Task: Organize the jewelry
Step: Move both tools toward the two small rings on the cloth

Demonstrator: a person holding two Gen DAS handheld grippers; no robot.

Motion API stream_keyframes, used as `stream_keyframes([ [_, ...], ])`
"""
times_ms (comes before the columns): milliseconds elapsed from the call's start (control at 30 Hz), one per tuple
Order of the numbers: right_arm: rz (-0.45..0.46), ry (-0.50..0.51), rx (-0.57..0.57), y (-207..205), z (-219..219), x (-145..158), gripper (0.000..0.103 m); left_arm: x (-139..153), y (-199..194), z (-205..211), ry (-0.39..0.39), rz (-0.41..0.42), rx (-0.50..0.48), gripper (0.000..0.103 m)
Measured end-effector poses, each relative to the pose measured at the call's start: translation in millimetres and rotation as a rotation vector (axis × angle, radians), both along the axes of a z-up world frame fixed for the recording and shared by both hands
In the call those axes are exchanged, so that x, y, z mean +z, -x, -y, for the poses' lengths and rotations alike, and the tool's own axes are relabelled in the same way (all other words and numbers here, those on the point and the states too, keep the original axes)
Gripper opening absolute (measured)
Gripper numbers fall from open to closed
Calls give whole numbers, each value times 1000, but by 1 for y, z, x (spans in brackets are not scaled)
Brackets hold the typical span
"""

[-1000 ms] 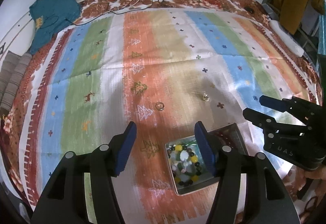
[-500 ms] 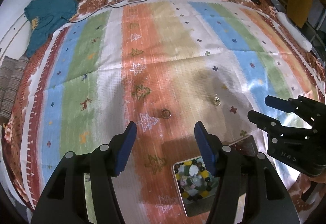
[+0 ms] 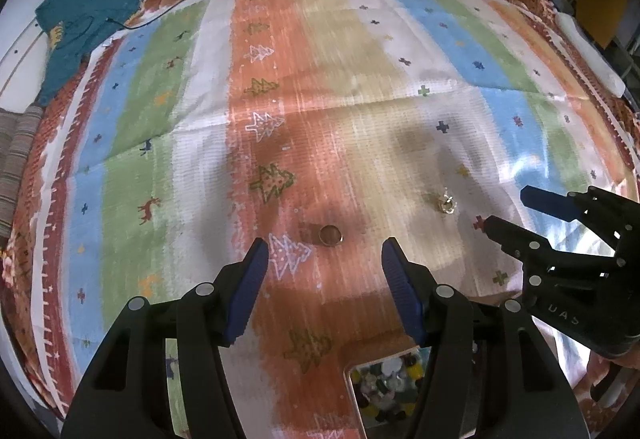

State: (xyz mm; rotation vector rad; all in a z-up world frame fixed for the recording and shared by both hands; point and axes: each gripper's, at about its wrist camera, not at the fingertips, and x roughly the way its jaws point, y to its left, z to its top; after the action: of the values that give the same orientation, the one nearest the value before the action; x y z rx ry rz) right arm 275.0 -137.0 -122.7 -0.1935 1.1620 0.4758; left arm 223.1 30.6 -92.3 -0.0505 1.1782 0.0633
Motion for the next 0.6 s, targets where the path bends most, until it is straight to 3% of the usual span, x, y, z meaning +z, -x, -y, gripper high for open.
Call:
stream_keyframes([
  [600, -55, 43, 22, -21, -15, -30, 51, -34, -23, -6, -19, -90, 0, 57],
])
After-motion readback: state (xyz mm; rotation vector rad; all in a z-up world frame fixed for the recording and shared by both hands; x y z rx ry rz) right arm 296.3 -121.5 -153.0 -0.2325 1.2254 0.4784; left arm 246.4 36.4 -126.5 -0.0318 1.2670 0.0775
